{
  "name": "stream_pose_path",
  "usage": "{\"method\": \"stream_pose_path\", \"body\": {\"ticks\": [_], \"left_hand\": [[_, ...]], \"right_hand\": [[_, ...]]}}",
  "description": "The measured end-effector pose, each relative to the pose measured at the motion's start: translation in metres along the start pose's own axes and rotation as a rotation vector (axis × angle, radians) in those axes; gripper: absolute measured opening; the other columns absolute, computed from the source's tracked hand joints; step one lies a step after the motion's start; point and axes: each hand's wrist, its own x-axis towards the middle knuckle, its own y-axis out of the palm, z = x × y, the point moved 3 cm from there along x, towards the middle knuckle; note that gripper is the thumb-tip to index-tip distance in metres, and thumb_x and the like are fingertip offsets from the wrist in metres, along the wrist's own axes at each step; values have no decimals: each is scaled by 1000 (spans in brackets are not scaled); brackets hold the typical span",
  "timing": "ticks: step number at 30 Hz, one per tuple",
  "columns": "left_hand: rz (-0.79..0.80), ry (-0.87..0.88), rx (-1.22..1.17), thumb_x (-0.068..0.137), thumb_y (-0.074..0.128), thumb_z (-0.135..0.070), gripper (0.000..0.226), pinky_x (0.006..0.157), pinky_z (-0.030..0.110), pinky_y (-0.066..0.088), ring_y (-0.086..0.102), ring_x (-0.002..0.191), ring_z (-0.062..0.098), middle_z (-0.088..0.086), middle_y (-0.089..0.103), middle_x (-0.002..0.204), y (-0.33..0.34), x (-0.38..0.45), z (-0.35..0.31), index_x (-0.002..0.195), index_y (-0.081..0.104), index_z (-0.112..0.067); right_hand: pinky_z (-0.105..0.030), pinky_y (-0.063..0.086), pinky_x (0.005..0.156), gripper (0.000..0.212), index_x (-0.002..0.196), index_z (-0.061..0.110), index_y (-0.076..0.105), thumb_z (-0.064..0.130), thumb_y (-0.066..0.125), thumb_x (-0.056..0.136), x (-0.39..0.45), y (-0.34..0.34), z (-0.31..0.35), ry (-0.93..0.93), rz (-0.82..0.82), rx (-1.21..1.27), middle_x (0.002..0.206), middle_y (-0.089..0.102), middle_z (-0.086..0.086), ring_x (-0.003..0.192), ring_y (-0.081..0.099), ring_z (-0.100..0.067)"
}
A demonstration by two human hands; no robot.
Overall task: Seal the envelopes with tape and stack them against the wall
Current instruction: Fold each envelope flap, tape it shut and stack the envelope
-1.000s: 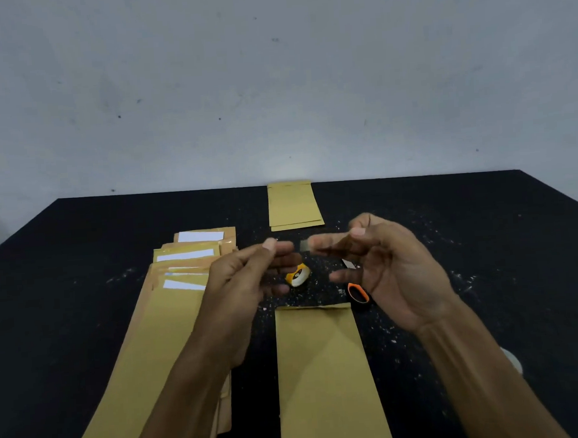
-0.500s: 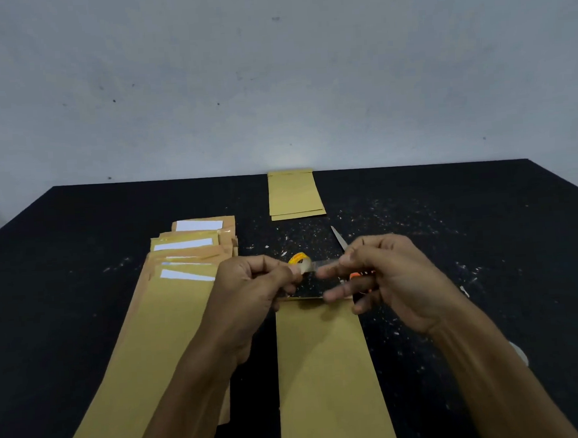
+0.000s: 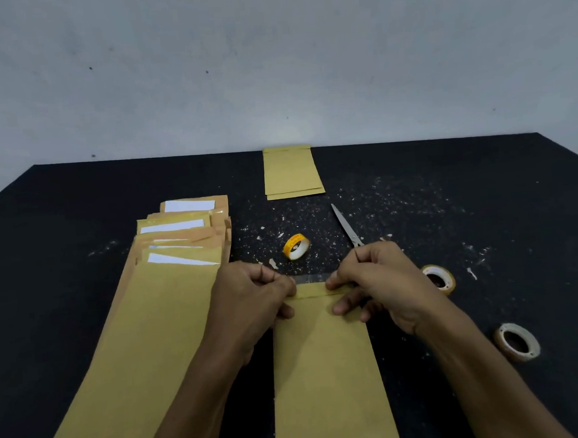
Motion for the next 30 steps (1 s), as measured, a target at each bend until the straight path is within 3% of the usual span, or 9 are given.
{"method": "stream_pose_path", "body": {"ticks": [3, 6, 10, 18, 22, 26, 30], "left_hand": [[-71, 16, 5, 79, 78, -18, 20, 49, 21, 41, 60, 45, 13, 10, 68, 53, 2, -3, 0, 63, 72, -8], [-134, 41, 44, 75, 83, -32, 29, 53, 24, 42, 55, 41, 10, 5, 66, 50, 4, -5, 1, 60, 70, -11], [-176, 75, 116, 73, 86, -29, 27, 50, 21, 40, 54, 39, 6, -1, 65, 47, 6, -8, 0, 58, 68, -14], [-235, 168, 300, 68, 87, -27, 24, 52, 24, 48, 61, 48, 9, -4, 63, 49, 9, -7, 3, 57, 68, -17], [-254, 200, 346, 67, 87, -24, 22, 53, 19, 45, 58, 50, 6, -7, 62, 51, 11, -7, 3, 57, 68, -18], [-253, 220, 375, 67, 87, -23, 22, 56, 20, 44, 56, 50, 3, -9, 62, 53, 13, -8, 0, 57, 69, -16], [-251, 240, 411, 68, 88, -23, 25, 66, 28, 45, 56, 52, 2, -12, 59, 52, 14, -9, -1, 56, 67, -15]], "right_hand": [[-22, 38, 35, 13, 87, -11, 63, 2, 67, 88, 0, 0, -4, -33, -43, 7, 92, 72, -28, 51, 67, -24], [-24, 39, 36, 28, 82, -8, 63, 15, 79, 84, 1, 3, -7, -104, -107, -39, 71, 70, -22, 52, 69, -27], [-23, 42, 38, 25, 72, 3, 65, 18, 82, 81, 1, 8, -9, -192, -180, -190, 50, 65, -7, 49, 69, -23], [-21, 52, 44, 20, 68, 9, 67, 15, 81, 81, 3, 11, -11, -225, -194, -337, 50, 67, -3, 47, 67, -17], [-28, 54, 41, 21, 66, 5, 65, 10, 80, 79, 5, 10, -14, -249, -217, -324, 48, 65, -5, 44, 65, -22], [-33, 57, 44, 23, 64, 8, 64, 12, 82, 78, 8, 12, -15, -271, -229, -353, 48, 65, -4, 42, 63, -16], [-37, 59, 52, 25, 62, 13, 64, 18, 84, 76, 11, 11, -17, -286, -257, -414, 52, 66, -5, 56, 65, -18]]}}
